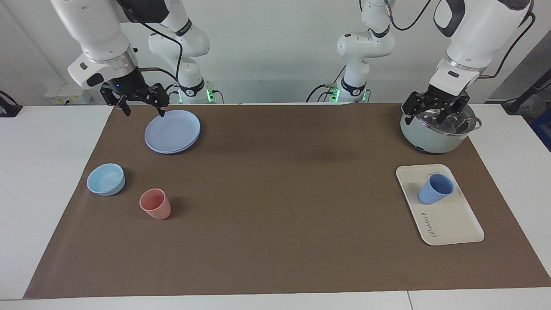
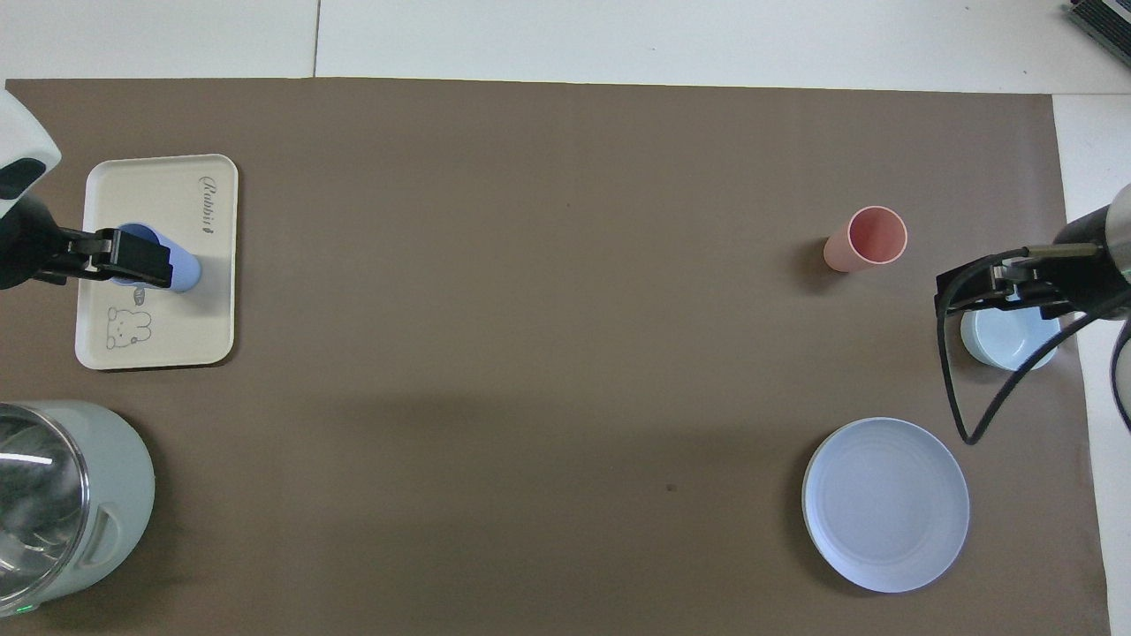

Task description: Place cup on tray

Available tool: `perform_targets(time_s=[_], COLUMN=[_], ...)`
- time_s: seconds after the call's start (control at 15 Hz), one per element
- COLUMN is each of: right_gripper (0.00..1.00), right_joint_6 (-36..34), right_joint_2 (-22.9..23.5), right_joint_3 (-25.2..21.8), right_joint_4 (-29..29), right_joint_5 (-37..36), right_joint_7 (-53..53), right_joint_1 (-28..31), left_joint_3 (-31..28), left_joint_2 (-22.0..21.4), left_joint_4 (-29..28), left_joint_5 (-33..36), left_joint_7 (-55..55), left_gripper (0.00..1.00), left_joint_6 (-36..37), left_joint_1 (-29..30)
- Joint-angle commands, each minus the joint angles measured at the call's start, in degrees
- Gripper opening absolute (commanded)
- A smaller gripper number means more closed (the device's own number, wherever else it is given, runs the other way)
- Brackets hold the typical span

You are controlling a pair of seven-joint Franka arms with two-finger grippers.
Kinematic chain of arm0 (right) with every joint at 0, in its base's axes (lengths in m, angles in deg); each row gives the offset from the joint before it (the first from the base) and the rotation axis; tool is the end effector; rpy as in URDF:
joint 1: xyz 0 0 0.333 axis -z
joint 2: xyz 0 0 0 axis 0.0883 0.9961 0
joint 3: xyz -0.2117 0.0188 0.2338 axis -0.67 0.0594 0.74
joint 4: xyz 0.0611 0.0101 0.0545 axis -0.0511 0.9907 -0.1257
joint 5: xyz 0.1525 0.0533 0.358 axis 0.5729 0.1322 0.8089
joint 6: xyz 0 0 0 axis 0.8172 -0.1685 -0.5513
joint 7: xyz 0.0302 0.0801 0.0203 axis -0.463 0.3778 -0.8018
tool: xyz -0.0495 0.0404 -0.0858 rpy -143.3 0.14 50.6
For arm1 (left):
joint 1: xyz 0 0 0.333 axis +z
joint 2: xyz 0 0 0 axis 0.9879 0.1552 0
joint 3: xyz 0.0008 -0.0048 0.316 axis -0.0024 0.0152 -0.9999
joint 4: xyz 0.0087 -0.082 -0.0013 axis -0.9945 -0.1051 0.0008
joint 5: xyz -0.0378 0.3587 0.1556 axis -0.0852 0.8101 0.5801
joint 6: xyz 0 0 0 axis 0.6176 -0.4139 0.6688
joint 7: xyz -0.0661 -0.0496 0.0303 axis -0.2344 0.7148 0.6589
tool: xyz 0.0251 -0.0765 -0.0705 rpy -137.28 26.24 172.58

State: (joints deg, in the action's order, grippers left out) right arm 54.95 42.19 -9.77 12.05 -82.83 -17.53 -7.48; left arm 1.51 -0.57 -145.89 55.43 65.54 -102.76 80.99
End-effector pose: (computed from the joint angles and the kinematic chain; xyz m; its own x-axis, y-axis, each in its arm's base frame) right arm 0.5443 0.0309 0.6248 0.9971 -0.0362 -0.0666 -0.0348 -0.9992 0.0210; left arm 0.5573 -0.0432 0.6201 0.9991 -0.0384 0.0151 -0.0384 -0.9993 -0.0021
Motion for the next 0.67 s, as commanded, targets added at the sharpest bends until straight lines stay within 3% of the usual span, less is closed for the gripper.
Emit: perform_targets(time_s=[0.0, 0.6], right_gripper=[1.00, 1.00], right_joint_6=[-0.8, -0.3], right_joint_2=[-0.7, -0.7], right_joint_3=[0.0, 0.1], right_joint_4=[0.5, 0.6], right_joint_5=[1.5, 1.5], right_joint_7=[-1.5, -1.4], right_joint_1=[0.4, 0.5], left_joint_3=[0.3, 0.3], left_joint_2=[-1.6, -1.7], left_joint_4=[-2.3, -2.3], left_joint_5=[-1.1, -1.1], left_joint_7=[2.2, 0.3], left_gripper=[1.00, 1.00], left_joint_6=[-1.6, -0.7], left_joint_1=[0.5, 0.1])
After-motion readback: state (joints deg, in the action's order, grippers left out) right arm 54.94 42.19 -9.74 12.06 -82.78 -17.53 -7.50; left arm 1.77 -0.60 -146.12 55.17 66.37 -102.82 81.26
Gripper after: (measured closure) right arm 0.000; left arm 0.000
